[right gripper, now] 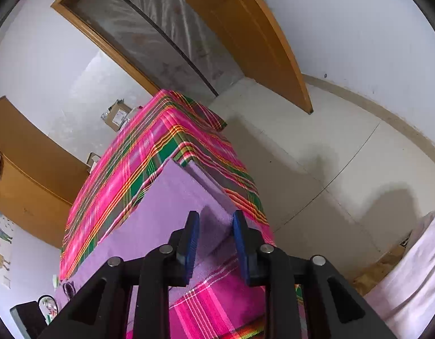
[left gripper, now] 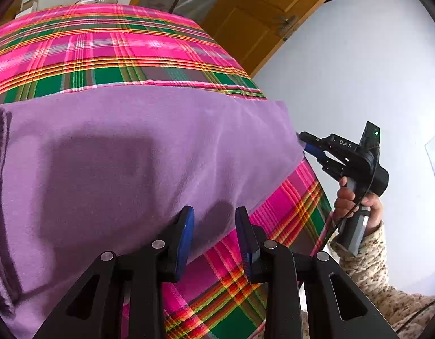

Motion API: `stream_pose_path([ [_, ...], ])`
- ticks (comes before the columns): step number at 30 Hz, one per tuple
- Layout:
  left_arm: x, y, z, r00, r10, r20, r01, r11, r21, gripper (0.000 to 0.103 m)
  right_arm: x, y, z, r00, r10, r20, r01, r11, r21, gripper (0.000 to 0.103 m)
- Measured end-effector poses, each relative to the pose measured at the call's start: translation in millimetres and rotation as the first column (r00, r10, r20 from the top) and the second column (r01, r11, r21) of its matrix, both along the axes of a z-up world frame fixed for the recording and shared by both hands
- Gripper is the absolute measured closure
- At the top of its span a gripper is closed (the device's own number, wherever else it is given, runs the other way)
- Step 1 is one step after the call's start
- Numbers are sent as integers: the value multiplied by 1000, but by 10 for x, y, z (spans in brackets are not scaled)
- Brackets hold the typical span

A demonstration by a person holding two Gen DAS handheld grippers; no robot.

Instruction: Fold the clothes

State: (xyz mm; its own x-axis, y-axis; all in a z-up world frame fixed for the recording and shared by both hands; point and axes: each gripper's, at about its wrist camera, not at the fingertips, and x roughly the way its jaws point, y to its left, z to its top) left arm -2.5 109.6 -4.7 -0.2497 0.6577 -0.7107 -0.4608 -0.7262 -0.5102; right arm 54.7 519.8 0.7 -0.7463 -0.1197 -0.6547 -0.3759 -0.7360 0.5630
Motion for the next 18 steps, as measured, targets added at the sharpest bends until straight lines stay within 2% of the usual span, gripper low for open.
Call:
stream_pose_path([
  [3,-7,15,2,1000,0,0,0,1000,-1,72,14,-1,13,1000,2,-13,-3,1000,-6,97],
  [4,-9,17,2,1000,0,1,0,1000,0,72,24,4,22,1000,-1,-23,1,1000,-1,98],
  [10,-17,23,-4,1000,-4,8,4,1000,7,72,132,29,148,997,-41,-62,44,998,53,99],
  [18,-29,50,-2,999,-19,25,19,1000,9,72,35,76,-59,998,-45,31,44,998,33,98],
])
